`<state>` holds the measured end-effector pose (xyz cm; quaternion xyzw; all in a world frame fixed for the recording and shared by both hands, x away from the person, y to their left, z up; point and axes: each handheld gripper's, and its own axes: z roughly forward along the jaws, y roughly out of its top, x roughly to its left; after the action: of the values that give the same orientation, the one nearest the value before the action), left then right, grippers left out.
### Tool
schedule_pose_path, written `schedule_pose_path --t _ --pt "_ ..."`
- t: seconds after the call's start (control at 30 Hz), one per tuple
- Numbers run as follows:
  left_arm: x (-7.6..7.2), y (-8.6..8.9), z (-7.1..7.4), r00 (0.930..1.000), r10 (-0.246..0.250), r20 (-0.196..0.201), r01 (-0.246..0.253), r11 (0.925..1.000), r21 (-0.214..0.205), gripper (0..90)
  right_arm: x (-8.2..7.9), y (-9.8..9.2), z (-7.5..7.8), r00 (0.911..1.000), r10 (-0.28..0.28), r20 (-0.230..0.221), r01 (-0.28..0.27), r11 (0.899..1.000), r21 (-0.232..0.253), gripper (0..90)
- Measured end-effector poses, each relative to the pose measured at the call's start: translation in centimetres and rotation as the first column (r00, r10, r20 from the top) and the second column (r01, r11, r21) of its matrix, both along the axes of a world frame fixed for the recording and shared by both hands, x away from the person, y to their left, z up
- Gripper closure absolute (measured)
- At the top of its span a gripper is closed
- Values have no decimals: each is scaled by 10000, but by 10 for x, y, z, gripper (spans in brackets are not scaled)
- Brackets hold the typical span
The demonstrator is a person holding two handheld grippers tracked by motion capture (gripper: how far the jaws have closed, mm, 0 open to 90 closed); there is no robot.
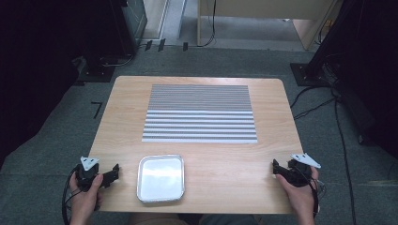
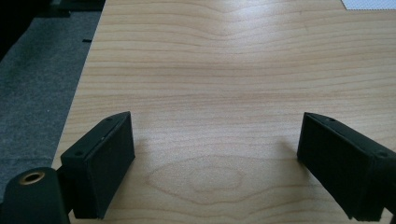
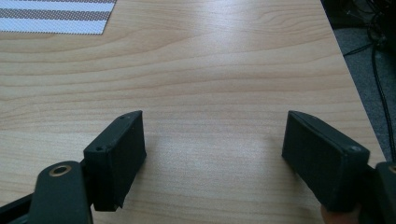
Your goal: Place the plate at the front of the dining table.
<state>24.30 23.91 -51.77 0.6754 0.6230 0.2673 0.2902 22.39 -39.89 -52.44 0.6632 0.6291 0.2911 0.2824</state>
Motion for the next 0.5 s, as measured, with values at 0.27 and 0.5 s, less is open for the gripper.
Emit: schedule_pose_path --t 0.27,0.5 --pt "5 0 4 9991 105 -399 -103 9999 62 111 -2 5 1 9982 -567 167 559 9974 452 242" --pt "4 -3 9 9993 82 -354 -87 9998 -153 129 -1 22 11 9970 -671 381 656 9971 375 237"
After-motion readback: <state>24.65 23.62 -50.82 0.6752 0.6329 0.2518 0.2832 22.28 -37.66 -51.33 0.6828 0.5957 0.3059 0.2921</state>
